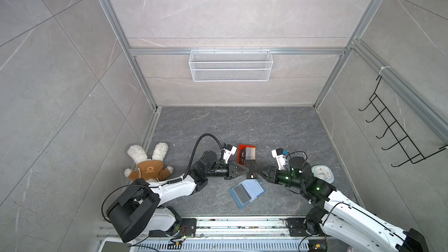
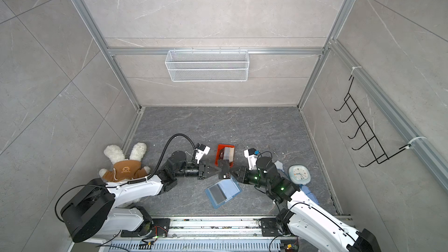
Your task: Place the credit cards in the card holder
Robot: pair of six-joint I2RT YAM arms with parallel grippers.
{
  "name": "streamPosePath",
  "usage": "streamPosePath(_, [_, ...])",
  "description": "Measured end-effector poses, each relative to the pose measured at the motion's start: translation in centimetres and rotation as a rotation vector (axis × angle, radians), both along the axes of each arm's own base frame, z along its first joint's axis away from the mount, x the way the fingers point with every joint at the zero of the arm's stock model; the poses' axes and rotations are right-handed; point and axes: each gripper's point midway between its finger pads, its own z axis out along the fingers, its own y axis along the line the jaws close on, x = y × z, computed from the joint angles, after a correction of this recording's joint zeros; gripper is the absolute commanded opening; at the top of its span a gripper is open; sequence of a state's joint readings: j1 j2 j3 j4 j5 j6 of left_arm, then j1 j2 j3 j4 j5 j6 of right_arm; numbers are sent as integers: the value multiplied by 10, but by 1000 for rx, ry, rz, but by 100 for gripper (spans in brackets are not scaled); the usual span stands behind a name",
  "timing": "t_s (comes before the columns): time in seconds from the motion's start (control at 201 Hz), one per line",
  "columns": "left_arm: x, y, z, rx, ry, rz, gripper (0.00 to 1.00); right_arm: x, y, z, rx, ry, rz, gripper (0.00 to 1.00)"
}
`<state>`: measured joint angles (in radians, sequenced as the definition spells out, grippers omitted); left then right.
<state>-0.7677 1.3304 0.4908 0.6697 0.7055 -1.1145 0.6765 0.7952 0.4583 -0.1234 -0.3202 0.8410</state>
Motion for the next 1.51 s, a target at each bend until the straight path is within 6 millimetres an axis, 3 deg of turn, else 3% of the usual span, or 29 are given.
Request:
streamPosePath(0.363, [16,22,-25,131,22,101,0,-59,13,-87,-364,138,187,19])
streamPosePath(0.752, [16,33,-28,184,5,136,0,-94,31,-135,-500,200,319,6])
streamPosePath(1.29, [11,49,-39,223,-4,195,0,-76,68,-138,-403,158,272,5])
streamPosePath(1.509, [1,41,-43,240,-9,174,0,-65,69,-106,-333,82,221,12])
